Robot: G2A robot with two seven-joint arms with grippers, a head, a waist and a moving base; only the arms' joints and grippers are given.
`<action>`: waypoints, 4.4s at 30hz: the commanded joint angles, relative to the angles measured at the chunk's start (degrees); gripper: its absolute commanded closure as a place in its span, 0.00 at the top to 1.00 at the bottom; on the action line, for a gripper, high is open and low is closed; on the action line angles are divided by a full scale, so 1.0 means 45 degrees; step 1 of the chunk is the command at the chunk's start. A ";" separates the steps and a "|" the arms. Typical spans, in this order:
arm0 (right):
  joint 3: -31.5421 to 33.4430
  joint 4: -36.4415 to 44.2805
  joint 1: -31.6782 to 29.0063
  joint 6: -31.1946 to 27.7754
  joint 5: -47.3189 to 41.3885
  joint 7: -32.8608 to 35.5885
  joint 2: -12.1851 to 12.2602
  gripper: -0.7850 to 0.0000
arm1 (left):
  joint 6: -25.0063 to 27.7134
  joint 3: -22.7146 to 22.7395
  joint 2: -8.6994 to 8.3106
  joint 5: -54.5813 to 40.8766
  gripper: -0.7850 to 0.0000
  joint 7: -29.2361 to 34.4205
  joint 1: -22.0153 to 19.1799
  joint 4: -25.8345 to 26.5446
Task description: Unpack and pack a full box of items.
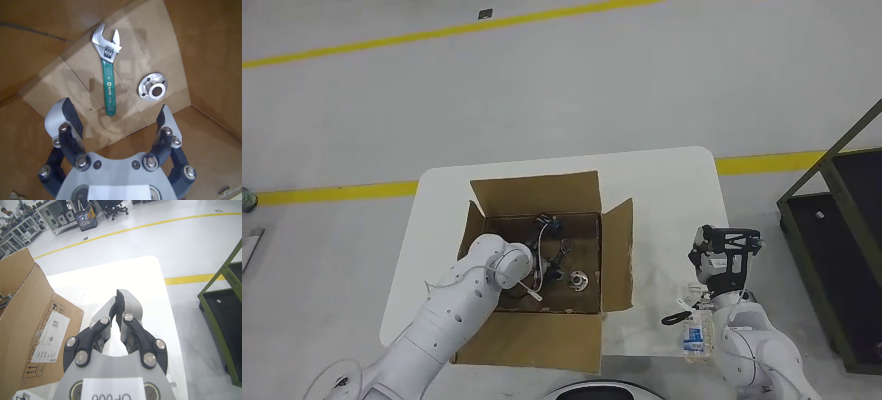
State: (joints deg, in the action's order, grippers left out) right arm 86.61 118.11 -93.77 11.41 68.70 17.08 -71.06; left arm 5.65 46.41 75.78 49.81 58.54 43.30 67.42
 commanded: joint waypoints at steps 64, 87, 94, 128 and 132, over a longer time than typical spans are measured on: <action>0.0000 0.0000 0.0000 0.0000 0.0000 0.0000 0.0000 0.00 | -0.1507 -0.0323 0.1489 -0.0907 0.33 -0.1696 -0.0861 -0.3006; 0.0000 0.0000 0.0000 0.0000 0.0000 0.0000 0.0000 0.00 | -0.2069 -0.0059 0.1499 0.0180 0.44 -0.1407 -0.0858 -0.2164; 0.0000 0.0000 0.0000 0.0000 0.0000 0.0000 0.0000 0.00 | -0.1967 0.0067 0.1541 0.0022 0.42 -0.1720 -0.0670 -0.2869; 0.0000 0.0000 0.0000 0.0000 0.0000 0.0000 0.0000 0.00 | -0.1373 -0.0445 0.2073 0.0553 0.23 -0.1838 -0.1104 -0.4293; 0.0000 0.0000 0.0000 0.0000 0.0000 0.0000 0.0000 0.00 | -0.1293 -0.0494 0.2139 0.0621 0.00 -0.1844 -0.1189 -0.4467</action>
State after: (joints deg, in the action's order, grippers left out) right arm 86.61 118.11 -93.77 11.41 68.70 17.08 -71.06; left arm -0.22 44.24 85.36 52.49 50.20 38.03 47.45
